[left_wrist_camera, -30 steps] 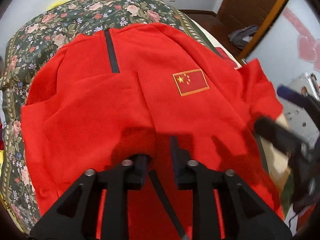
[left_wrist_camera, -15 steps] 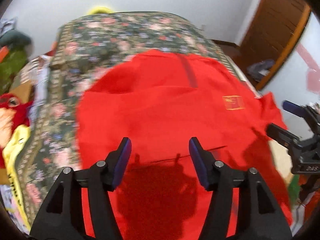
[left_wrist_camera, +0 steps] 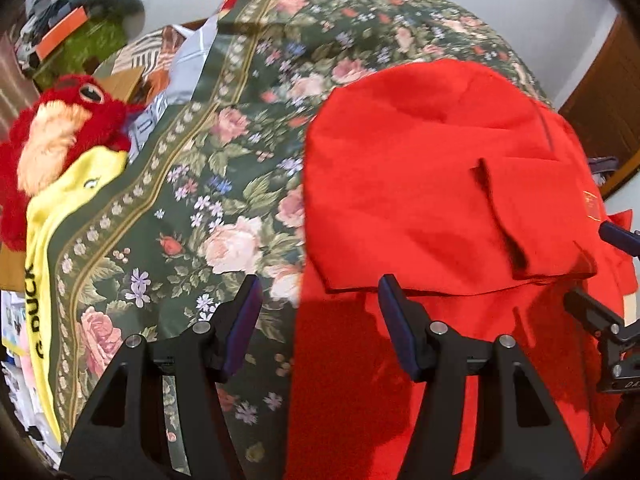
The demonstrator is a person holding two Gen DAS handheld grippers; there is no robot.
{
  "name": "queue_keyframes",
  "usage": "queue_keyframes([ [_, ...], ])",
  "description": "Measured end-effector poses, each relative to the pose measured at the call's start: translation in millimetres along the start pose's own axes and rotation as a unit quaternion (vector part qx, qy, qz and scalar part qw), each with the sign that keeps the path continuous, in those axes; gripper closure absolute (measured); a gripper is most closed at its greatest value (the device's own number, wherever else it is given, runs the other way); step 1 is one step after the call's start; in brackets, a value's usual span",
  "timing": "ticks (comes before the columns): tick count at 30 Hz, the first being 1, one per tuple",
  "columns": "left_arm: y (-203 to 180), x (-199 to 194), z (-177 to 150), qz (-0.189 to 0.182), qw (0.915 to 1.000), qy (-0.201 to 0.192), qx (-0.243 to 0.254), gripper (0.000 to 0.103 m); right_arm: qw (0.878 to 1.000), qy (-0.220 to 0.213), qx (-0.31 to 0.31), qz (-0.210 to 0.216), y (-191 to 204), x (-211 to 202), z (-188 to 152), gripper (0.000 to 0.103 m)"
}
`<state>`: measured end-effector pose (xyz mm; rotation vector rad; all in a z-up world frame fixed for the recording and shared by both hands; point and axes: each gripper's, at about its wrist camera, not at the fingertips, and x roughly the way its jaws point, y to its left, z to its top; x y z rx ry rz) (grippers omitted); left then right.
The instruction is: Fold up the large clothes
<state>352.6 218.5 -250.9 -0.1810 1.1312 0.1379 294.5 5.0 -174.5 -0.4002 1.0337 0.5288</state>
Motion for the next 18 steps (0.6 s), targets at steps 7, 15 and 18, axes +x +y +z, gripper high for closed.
queue_keyframes([
  [7, 13.0, 25.3, 1.5, -0.002, 0.9998, 0.011, -0.014, 0.044, 0.999, 0.02, -0.03, -0.003, 20.4, 31.7, 2.9, 0.019],
  [15, 15.1, 42.6, 3.6, 0.0, 0.9996, 0.018, -0.021, 0.044, 1.0, -0.006, -0.023, -0.006, 19.7, 29.6, 5.4, 0.087],
  [18, 15.9, 50.9, 3.8, 0.005, 0.9993, 0.026, -0.025, 0.044, 1.0, -0.018, 0.007, 0.006, 9.8, 20.9, 8.8, 0.096],
])
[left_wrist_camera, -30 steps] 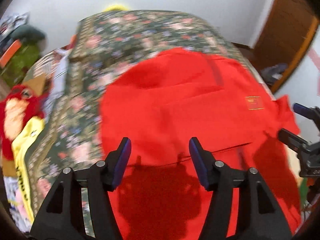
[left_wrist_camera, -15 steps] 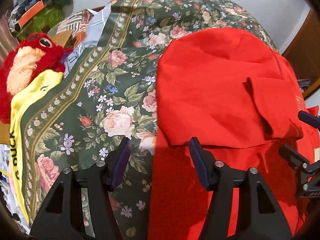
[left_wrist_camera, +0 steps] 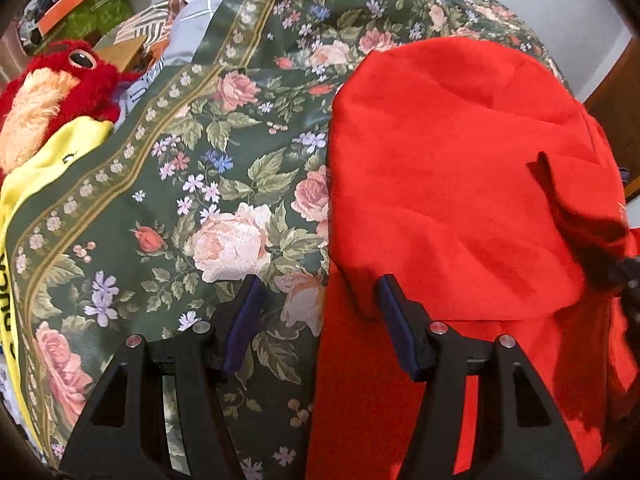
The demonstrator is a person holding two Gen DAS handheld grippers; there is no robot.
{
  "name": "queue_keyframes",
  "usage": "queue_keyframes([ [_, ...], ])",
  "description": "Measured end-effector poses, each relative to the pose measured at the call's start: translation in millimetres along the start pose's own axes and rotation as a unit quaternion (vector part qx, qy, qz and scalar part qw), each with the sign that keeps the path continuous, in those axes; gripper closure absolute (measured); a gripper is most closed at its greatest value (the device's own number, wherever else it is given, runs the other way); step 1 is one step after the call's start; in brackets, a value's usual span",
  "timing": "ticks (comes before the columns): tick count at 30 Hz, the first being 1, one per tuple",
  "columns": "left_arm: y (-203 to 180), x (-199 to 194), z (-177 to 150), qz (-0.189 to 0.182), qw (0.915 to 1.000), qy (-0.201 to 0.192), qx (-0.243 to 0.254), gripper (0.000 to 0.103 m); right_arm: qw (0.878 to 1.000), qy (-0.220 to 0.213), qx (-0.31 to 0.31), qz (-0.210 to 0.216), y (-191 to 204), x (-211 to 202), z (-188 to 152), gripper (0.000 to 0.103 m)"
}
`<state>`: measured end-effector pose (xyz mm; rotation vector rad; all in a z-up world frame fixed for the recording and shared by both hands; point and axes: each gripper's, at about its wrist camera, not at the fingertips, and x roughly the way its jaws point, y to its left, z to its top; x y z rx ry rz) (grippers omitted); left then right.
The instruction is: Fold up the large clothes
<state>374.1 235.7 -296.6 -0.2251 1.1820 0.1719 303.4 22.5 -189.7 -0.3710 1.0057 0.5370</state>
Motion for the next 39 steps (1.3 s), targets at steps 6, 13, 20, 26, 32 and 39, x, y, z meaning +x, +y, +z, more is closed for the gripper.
queue_keyframes([
  [6, -9.8, 4.5, -1.0, 0.034, 0.9992, -0.002, 0.019, 0.042, 0.996, -0.063, 0.055, -0.012, -32.1, -45.1, 8.5, 0.097],
  [13, -9.7, 7.5, -0.3, 0.042, 0.9991, 0.002, 0.009, 0.04, 0.979, -0.136, 0.149, -0.023, -97.8, -112.0, 5.9, 0.097],
  [20, -13.3, 10.3, 0.7, 0.065, 0.9978, 0.007, -0.002, 0.036, 0.964, -0.146, 0.216, -0.049, -155.2, -138.0, -27.9, 0.097],
  [26, -13.1, 11.1, 0.4, 0.081, 0.9965, 0.01, -0.013, 0.032, 0.963, -0.093, 0.251, -0.032, -178.8, -114.4, -69.2, 0.097],
  [32, -14.4, 12.2, 1.5, 0.099, 0.9948, 0.017, -0.02, 0.029, 0.957, -0.042, 0.286, 0.0, -196.7, -88.7, -108.0, 0.097],
  [39, -20.8, 8.9, 0.4, 0.117, 0.9924, 0.035, -0.011, 0.029, 0.943, 0.012, 0.33, 0.034, -209.6, -69.8, -140.6, 0.092],
])
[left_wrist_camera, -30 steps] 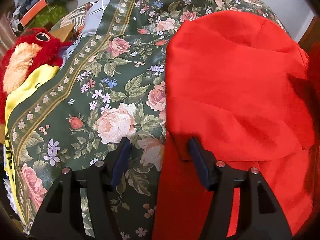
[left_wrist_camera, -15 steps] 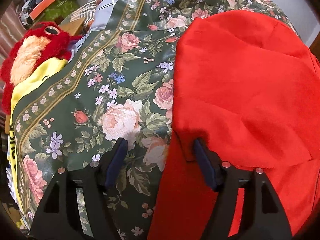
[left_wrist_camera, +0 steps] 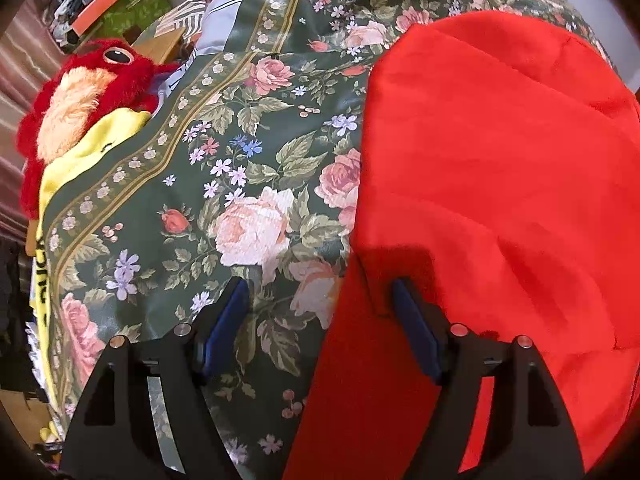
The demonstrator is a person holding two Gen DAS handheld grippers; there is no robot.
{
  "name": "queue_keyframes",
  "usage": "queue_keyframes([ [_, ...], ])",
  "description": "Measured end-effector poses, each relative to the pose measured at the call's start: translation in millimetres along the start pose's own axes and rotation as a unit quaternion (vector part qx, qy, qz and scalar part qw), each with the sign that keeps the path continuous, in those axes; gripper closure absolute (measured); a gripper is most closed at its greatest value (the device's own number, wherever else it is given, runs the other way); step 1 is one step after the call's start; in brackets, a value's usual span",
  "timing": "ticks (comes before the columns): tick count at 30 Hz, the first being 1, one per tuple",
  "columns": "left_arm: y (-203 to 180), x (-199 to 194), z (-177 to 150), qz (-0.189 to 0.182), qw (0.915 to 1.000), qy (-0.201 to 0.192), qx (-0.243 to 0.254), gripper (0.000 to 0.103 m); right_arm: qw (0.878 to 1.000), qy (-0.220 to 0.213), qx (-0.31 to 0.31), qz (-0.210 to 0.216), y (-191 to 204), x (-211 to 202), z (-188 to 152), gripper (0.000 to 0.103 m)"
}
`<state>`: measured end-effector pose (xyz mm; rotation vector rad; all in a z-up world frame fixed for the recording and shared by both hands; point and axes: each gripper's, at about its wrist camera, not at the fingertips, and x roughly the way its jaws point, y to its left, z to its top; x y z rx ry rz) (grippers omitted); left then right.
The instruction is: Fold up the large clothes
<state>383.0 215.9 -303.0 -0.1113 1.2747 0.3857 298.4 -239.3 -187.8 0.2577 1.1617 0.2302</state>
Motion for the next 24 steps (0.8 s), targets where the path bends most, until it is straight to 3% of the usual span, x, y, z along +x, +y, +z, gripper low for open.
queue_keyframes([
  [3, -5.4, -6.5, -2.9, 0.014, 0.9997, 0.005, 0.019, 0.029, 1.0, 0.023, 0.007, -0.001, -7.7, -0.6, -4.1, 0.083],
  [5, -9.7, -16.8, -6.5, 0.02, 0.9992, 0.001, 0.034, 0.029, 0.999, 0.031, 0.012, 0.009, -13.0, -8.1, -6.3, 0.07],
  [8, -15.9, -38.0, -11.1, 0.009, 0.999, -0.008, 0.044, 0.029, 1.0, 0.011, 0.013, 0.001, -20.4, -25.6, -8.6, 0.058],
  [15, -42.1, -108.7, -14.7, -0.039, 0.9947, -0.071, 0.062, 0.029, 0.999, -0.047, 0.022, -0.014, -47.4, -82.3, -4.6, 0.053],
  [20, -76.4, -161.5, -20.2, -0.082, 0.9843, -0.128, 0.091, 0.029, 0.993, -0.099, 0.053, -0.028, -79.3, -118.0, 1.3, 0.039],
  [24, -108.1, -188.0, -26.4, -0.124, 0.9741, -0.156, 0.107, 0.029, 0.988, -0.11, 0.094, -0.044, -117.9, -126.2, 3.4, 0.035],
])
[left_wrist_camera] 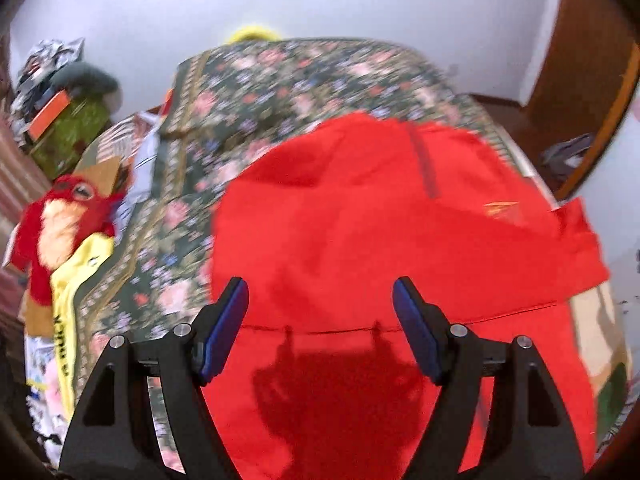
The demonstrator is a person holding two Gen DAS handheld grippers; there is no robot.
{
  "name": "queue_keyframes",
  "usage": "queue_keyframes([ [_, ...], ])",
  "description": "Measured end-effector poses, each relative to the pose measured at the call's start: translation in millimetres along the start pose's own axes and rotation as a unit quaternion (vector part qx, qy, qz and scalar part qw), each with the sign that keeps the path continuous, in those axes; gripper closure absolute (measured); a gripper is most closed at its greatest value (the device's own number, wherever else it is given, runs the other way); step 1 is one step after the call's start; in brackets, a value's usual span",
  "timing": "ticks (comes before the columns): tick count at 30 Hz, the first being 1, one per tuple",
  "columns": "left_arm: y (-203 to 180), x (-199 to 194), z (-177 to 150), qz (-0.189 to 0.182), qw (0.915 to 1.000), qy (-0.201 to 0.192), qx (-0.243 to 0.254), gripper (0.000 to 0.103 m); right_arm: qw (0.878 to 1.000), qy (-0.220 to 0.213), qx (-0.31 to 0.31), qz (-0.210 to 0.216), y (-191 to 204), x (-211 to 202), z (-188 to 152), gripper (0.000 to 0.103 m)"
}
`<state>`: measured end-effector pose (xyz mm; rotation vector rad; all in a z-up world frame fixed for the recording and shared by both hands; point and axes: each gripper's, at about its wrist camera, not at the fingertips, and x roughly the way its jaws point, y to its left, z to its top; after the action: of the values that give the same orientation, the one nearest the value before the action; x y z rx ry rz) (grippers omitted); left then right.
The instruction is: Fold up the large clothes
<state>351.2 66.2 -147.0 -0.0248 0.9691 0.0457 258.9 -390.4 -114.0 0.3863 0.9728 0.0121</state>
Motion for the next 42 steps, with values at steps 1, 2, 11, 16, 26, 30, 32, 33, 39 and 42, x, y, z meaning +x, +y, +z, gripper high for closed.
queue_keyframes([
  [1, -4.9, -1.8, 0.0, -0.007, 1.0, -0.004, 0.001, 0.029, 1.0, 0.003, 0.011, -0.004, -10.1, 2.8, 1.3, 0.035],
  [2, -13.5, -2.8, 0.9, -0.018, 0.9998, -0.009, 0.003, 0.029, 1.0, 0.007, 0.027, -0.007, -22.1, 7.5, 2.4, 0.035],
  [11, -59.4, 21.1, 1.4, -0.08, 0.9967, 0.001, -0.01, 0.029, 0.989, 0.078, 0.121, -0.02, -78.7, 78.1, 5.5, 0.035],
  [16, -66.2, 44.2, -2.5, -0.072, 0.9972, 0.02, -0.009, 0.029, 0.98, 0.079, 0.185, -0.003, -100.3, 100.6, 7.3, 0.032],
  [26, -49.0, 64.5, -16.4, -0.057, 0.9969, 0.044, -0.031, 0.029, 0.962, 0.031, 0.27, -0.028, -120.1, 122.6, 21.6, 0.036],
  [30, -40.6, 61.0, -21.8, -0.051, 0.9973, 0.042, -0.032, 0.029, 0.969, 0.014, 0.239, -0.067, -106.2, 117.5, 32.3, 0.069],
  [32, -35.6, 56.1, -24.8, -0.045, 0.9978, 0.039, -0.029, 0.029, 0.972, 0.001, 0.22, -0.078, -96.9, 108.8, 36.3, 0.09],
  [33, -32.9, 52.8, -25.9, -0.041, 0.9982, 0.036, -0.027, 0.029, 0.974, -0.008, 0.211, -0.079, -93.7, 103.9, 37.8, 0.093],
  [39, -17.0, 32.1, -28.8, -0.035, 0.9988, 0.014, -0.03, 0.029, 0.983, -0.095, 0.138, -0.076, -47.8, 46.1, 57.4, 0.095],
  [42, -8.6, 19.0, -31.5, -0.035, 0.9989, -0.001, -0.033, 0.029, 0.984, -0.138, 0.09, -0.063, -10.6, 14.3, 69.5, 0.095],
])
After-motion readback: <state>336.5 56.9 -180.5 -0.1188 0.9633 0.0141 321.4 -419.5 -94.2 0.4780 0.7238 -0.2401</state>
